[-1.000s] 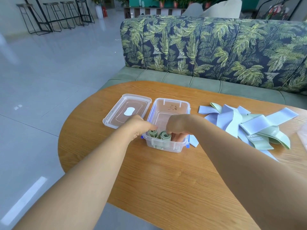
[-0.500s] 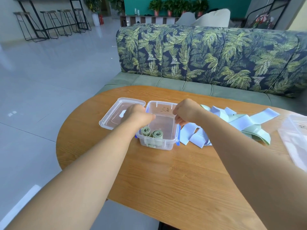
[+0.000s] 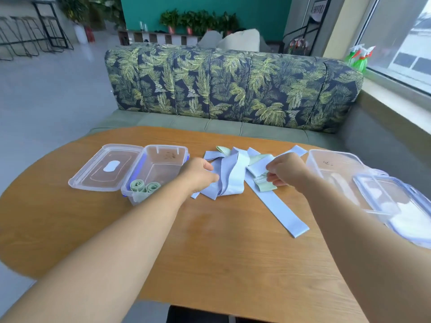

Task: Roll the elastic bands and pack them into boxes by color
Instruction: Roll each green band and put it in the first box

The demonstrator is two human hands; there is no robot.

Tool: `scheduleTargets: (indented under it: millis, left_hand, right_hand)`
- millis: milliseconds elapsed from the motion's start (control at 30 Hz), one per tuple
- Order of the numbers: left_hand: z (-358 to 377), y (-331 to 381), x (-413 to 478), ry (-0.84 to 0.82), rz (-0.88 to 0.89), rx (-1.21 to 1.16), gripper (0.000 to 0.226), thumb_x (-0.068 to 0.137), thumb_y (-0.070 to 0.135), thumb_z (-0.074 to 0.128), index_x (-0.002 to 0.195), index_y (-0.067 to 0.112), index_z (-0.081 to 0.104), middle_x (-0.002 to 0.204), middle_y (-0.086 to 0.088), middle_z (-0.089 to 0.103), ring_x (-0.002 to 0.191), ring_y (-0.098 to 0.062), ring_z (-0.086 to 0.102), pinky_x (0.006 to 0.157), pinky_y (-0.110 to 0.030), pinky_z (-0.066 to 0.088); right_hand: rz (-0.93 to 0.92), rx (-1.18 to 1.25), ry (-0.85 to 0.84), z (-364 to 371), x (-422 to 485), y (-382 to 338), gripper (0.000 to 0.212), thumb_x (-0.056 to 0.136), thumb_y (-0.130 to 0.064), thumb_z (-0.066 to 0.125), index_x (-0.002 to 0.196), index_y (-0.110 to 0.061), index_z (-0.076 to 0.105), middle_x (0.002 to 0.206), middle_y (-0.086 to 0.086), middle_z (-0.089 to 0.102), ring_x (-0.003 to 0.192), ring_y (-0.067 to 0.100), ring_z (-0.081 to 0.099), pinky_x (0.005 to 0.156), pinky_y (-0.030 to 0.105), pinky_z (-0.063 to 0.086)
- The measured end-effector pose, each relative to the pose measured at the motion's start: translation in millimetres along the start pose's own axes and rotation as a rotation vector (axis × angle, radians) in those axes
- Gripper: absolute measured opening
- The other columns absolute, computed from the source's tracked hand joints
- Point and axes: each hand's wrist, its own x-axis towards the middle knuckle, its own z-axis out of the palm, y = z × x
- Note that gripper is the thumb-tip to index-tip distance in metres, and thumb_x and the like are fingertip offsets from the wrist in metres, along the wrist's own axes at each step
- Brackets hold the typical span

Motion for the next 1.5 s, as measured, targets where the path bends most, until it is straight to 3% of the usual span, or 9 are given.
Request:
scheduleTargets:
  millis: [200, 300, 367, 533, 667, 800, 1033, 1200, 1500]
  left_hand:
    - [48.2, 5.1, 18.3, -0.021, -0.031, 0.002, 0.039, 0.084, 0.017, 0.071, 0.121, 0.009, 0.061, 0.116, -0.005, 0.061, 0.098, -0.021, 0.059, 0.086, -0.031, 0.048]
    - [67.2, 6.0, 28.7, -0.001, -0.045, 0.074, 0.019, 0.084, 0.017, 0.069, 0.099, 0.01, 0.063, 0.088, -0.004, 0.057, 0.073, -0.02, 0.053, 0.06, -0.026, 0.044]
    - [75.7, 4.3, 36.8, 0.01, -0.065, 0.152, 0.014, 0.082, 0.021, 0.069, 0.081, 0.019, 0.055, 0.085, -0.001, 0.054, 0.071, -0.019, 0.049, 0.062, -0.025, 0.042]
    - [88.7, -2.6, 59.4, -0.023, -0.07, 0.291, 0.051, 0.081, 0.029, 0.072, 0.128, 0.021, 0.054, 0.123, -0.001, 0.061, 0.11, -0.024, 0.059, 0.084, -0.028, 0.045]
    - [90.5, -8.6, 74.3, 0.054, -0.065, 0.366, 0.041, 0.089, 0.019, 0.06, 0.129, 0.024, 0.054, 0.129, 0.001, 0.059, 0.113, -0.026, 0.058, 0.087, -0.033, 0.049]
    - [87.4, -12.8, 84.0, 0.08, -0.102, 0.388, 0.043, 0.092, 0.021, 0.056, 0.134, 0.027, 0.051, 0.129, 0.001, 0.058, 0.109, -0.029, 0.061, 0.078, -0.033, 0.049]
    - [90.6, -11.5, 89.4, 0.128, -0.07, 0.337, 0.015, 0.089, 0.016, 0.058, 0.083, 0.028, 0.051, 0.095, 0.003, 0.054, 0.09, -0.024, 0.051, 0.073, -0.032, 0.042]
    - [87.6, -5.6, 91.8, 0.161, -0.018, 0.354, 0.01, 0.087, 0.014, 0.056, 0.094, 0.009, 0.06, 0.096, -0.017, 0.062, 0.095, -0.034, 0.059, 0.058, -0.029, 0.035]
    - [75.2, 13.4, 78.8, 0.165, 0.078, 0.263, 0.049, 0.085, 0.034, 0.071, 0.127, 0.014, 0.057, 0.128, -0.005, 0.059, 0.118, -0.023, 0.056, 0.09, -0.033, 0.046]
  right_hand:
    - [0.038, 0.003, 0.0, -8.6, 6.6, 39.8, 0.02, 0.09, 0.003, 0.049, 0.09, 0.011, 0.067, 0.078, 0.019, 0.066, 0.071, 0.029, 0.064, 0.08, 0.044, 0.06]
    - [0.027, 0.008, -0.046, -0.3, 13.6, 49.3, 0.019, 0.092, 0.003, 0.049, 0.089, 0.008, 0.067, 0.079, 0.019, 0.065, 0.074, 0.028, 0.063, 0.07, 0.037, 0.058]
    - [0.014, -0.004, -0.073, 5.9, 22.7, 53.6, 0.019, 0.09, 0.005, 0.048, 0.089, 0.01, 0.066, 0.08, 0.02, 0.063, 0.072, 0.027, 0.059, 0.062, 0.031, 0.053]
    - [-0.071, -0.215, -0.027, 15.1, 50.8, 60.8, 0.016, 0.085, -0.005, 0.058, 0.093, 0.001, 0.07, 0.085, 0.016, 0.071, 0.072, 0.027, 0.062, 0.071, 0.04, 0.056]
    - [-0.183, -0.543, -0.06, 27.1, 57.6, 63.0, 0.018, 0.08, -0.034, 0.071, 0.077, -0.018, 0.064, 0.082, 0.0, 0.054, 0.078, 0.022, 0.052, 0.054, 0.025, 0.034]
    - [-0.225, -0.591, 0.006, 34.3, 64.4, 70.1, 0.035, 0.086, -0.024, 0.063, 0.058, -0.017, 0.044, 0.075, -0.001, 0.044, 0.07, 0.022, 0.044, 0.047, 0.026, 0.024]
    - [-0.132, 0.014, 0.143, 6.7, 73.4, 30.8, 0.031, 0.084, -0.019, 0.058, 0.056, -0.012, 0.05, 0.055, -0.001, 0.041, 0.058, 0.018, 0.035, 0.055, 0.027, 0.029]
    - [-0.194, 0.291, 0.13, -32.6, 74.7, -19.7, 0.018, 0.089, -0.012, 0.061, 0.075, -0.003, 0.067, 0.057, 0.003, 0.053, 0.047, 0.012, 0.042, 0.043, 0.017, 0.033]
    - [-0.216, 0.376, 0.118, -54.9, 67.9, -53.0, 0.014, 0.09, -0.012, 0.062, 0.076, -0.012, 0.063, 0.067, 0.004, 0.055, 0.059, 0.016, 0.05, 0.051, 0.025, 0.04]
